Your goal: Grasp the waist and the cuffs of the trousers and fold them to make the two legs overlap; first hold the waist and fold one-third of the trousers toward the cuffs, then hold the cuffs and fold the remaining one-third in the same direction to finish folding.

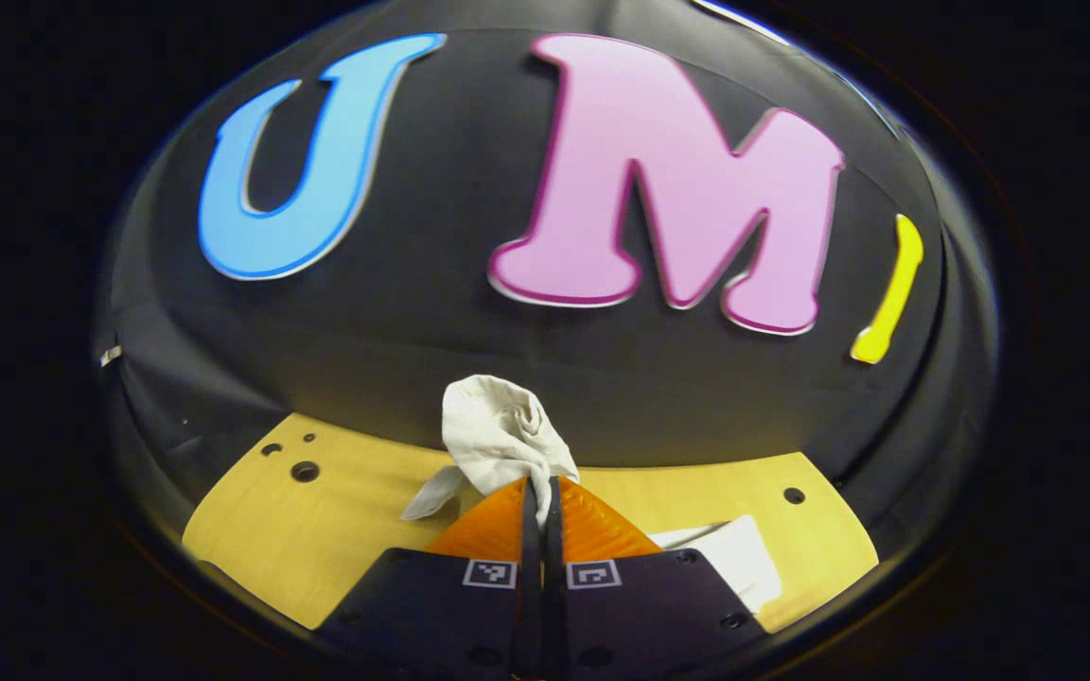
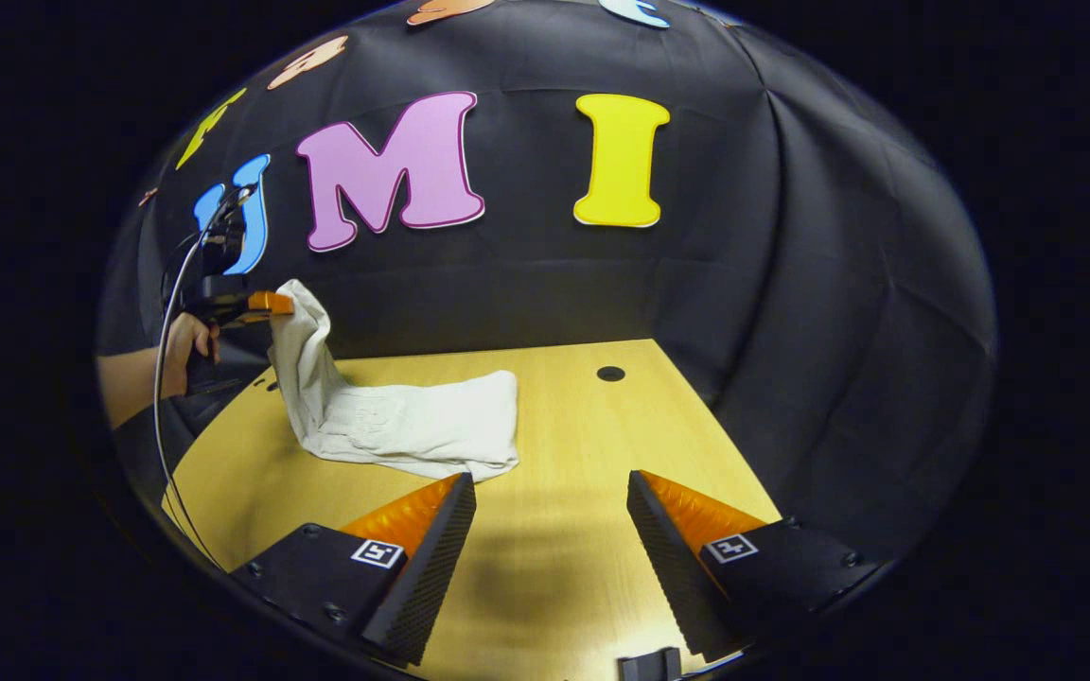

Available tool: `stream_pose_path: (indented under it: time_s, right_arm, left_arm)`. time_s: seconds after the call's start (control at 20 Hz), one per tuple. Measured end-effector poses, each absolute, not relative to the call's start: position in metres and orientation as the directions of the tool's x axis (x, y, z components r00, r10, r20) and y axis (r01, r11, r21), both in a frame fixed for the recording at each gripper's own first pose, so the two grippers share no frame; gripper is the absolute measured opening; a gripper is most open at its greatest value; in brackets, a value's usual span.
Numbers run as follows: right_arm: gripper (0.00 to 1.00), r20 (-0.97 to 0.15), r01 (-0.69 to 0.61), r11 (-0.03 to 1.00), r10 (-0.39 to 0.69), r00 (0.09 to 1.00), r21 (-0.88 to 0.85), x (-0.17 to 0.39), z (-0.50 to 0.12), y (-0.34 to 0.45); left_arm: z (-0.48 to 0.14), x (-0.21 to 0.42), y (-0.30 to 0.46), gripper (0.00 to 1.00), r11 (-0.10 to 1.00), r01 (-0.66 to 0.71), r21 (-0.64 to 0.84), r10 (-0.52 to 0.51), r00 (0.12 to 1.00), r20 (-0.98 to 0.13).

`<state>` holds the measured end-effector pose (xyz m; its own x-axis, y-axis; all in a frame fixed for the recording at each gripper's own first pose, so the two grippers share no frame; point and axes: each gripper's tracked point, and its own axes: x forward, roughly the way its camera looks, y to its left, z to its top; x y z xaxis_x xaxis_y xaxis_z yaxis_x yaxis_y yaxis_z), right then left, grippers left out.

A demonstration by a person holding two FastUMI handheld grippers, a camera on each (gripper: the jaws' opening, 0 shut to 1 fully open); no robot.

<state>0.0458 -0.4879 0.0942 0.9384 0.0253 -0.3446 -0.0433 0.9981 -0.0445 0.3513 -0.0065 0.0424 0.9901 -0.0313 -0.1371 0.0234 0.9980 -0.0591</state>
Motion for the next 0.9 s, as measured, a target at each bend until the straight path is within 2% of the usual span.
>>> stream_pose_path:
  time_s: [0.4, 0.7, 0.9]
  right_arm:
    - [0.99, -0.34, 0.014, 1.0, -0.011, 0.94, 0.004, 0.033, 0.09, -0.499]
    - [0.99, -0.351, 0.008, 1.0, -0.009, 0.936, -0.007, 0.022, 0.083, -0.503]
    - [0.99, -0.371, 0.016, 1.0, -0.015, 0.929, -0.001, 0.012, 0.072, -0.509]
  left_arm:
    - [0.04, 0.364, -0.165, 0.05, 0.964, 0.249, 0.097, -0.234, 0.961, -0.148]
    - [-0.005, 0.365, -0.242, 0.05, 0.927, 0.371, 0.051, -0.35, 0.907, -0.234]
    - [-0.037, 0.368, -0.252, 0.06, 0.935, 0.355, -0.002, -0.339, 0.892, -0.299]
